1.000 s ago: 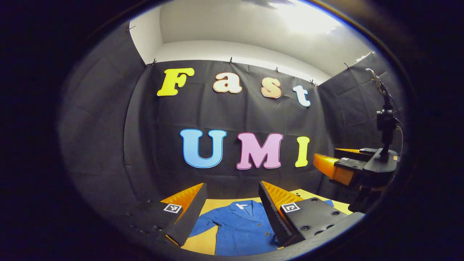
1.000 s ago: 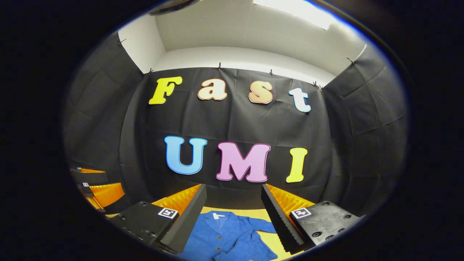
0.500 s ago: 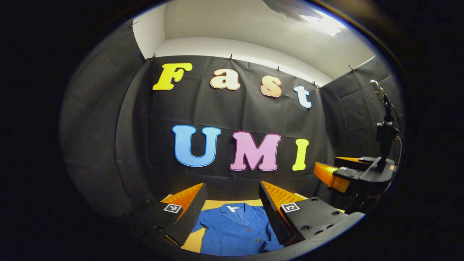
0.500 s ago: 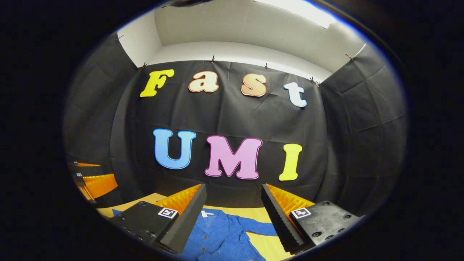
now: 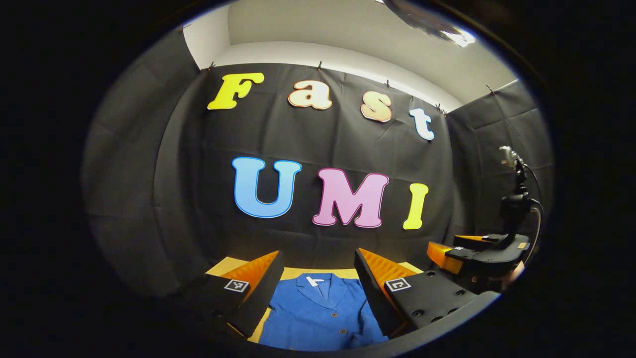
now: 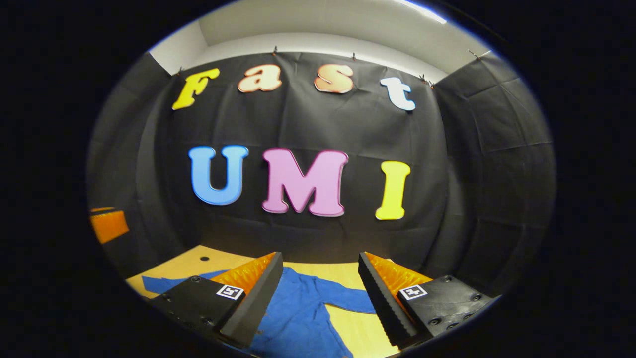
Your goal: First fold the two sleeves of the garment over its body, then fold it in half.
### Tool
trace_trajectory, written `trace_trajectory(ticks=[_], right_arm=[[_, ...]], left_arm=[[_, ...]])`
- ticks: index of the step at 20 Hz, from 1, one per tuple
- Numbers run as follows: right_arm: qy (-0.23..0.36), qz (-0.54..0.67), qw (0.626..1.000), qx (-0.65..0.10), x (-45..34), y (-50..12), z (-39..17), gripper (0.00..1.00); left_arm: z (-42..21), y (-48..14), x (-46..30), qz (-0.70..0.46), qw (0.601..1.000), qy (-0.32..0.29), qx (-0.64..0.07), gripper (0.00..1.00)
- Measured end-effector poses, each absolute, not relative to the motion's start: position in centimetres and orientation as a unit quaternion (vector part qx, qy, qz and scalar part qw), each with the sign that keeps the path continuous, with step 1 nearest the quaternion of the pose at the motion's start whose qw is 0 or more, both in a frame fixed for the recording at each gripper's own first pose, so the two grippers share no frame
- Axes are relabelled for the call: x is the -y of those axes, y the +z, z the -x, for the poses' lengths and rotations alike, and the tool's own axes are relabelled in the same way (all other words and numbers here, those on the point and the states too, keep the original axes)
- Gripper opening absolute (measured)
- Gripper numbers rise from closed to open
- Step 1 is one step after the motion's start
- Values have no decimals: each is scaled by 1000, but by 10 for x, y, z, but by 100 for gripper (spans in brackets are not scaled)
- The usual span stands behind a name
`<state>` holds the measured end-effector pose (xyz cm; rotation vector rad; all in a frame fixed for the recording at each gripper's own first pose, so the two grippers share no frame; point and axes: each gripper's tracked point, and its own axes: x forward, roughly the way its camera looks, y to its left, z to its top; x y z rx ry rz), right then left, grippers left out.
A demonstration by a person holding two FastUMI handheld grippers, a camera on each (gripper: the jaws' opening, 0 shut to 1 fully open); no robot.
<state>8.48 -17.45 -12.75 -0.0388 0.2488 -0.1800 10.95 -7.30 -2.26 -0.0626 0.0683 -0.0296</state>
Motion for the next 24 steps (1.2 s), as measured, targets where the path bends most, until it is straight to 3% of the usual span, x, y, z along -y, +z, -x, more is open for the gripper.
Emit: trace_trajectory(ticks=[4,12,19,24], right_arm=[[-148,-2,964,-223,260,-199,-92,97],[-241,-3,906,-347,428,-347,-75,99],[-302,-115,803,-502,502,-488,-45,100],[-301,-128,783,-529,522,-521,-48,99]], left_arm=[[-134,-36,92,35,998,-8,-50,82],[-196,-88,159,41,992,-23,-119,82],[-230,-115,200,35,985,-58,-161,82],[-243,-126,202,58,981,-42,-180,82]])
